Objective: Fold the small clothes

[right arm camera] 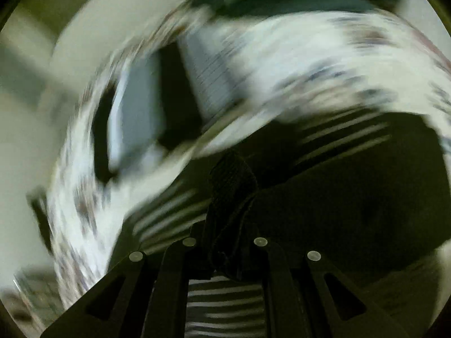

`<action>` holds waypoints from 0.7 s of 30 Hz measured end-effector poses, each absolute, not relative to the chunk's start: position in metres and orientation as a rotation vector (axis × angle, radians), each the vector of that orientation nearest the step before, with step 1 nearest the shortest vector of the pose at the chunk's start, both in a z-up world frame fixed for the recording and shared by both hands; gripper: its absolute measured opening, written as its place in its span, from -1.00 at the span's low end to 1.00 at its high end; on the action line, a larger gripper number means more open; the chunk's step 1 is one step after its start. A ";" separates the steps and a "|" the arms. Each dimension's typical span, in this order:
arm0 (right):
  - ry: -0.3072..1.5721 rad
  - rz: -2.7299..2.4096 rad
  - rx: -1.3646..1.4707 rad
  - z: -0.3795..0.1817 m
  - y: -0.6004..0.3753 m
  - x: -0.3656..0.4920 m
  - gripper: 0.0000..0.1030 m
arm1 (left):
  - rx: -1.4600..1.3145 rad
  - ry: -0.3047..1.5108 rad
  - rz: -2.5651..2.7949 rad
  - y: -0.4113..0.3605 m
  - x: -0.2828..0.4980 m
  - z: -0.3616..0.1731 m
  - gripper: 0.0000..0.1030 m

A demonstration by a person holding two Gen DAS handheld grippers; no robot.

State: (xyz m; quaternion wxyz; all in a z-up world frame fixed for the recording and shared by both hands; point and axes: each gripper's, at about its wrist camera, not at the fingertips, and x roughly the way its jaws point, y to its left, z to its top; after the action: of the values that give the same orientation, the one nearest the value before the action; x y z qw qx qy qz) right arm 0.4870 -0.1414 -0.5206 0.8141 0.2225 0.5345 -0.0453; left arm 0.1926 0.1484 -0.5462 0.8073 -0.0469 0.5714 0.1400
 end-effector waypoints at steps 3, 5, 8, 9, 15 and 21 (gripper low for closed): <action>1.216 -0.025 0.350 -0.559 -0.048 0.508 -0.81 | -0.103 1.210 0.360 0.188 0.185 -0.548 1.00; 1.239 0.000 0.267 -0.575 -0.011 0.511 -0.81 | -0.118 1.212 0.391 0.213 0.177 -0.552 1.00; 1.288 -0.005 0.161 -0.598 0.005 0.509 -0.79 | -0.173 1.230 0.432 0.245 0.165 -0.557 1.00; 1.296 0.010 0.163 -0.595 0.001 0.509 -0.73 | -0.195 1.235 0.442 0.252 0.161 -0.556 1.00; 1.395 0.226 0.537 -0.556 -0.074 0.452 0.53 | -0.436 1.198 0.563 0.331 0.121 -0.539 1.00; 1.443 0.080 0.580 -0.548 -0.143 0.370 0.54 | -0.626 1.179 0.657 0.406 0.088 -0.558 1.00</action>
State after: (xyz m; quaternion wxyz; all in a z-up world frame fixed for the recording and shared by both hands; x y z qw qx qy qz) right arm 0.3698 -0.1434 -0.5481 0.7120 0.2617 0.6506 0.0363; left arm 0.0881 0.4060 -0.5577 0.7356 -0.2849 0.5368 0.2992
